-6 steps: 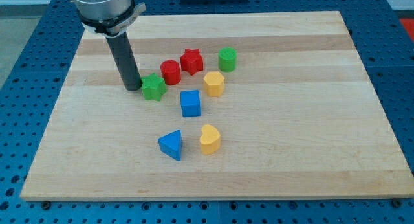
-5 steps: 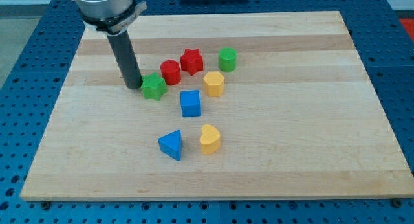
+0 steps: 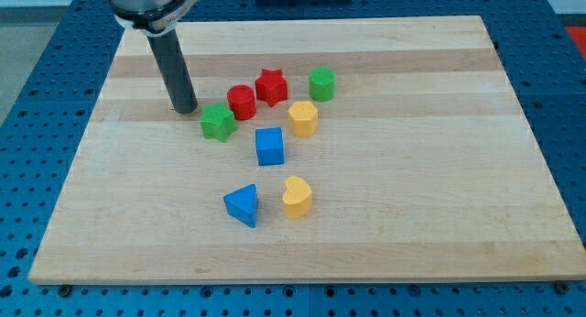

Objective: Push the green star towards the top left side of the blue cube

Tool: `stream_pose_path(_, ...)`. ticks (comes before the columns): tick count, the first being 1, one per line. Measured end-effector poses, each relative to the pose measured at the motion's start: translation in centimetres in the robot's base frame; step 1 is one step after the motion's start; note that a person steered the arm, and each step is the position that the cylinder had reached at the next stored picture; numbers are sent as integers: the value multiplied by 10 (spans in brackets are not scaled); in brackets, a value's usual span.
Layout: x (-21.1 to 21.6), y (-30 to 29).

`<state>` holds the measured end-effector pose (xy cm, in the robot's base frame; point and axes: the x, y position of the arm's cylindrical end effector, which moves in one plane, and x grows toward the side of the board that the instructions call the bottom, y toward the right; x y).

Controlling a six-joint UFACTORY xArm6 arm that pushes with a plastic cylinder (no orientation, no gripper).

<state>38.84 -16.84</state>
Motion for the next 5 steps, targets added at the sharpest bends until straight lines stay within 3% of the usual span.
stream_pose_path(5,15,84)
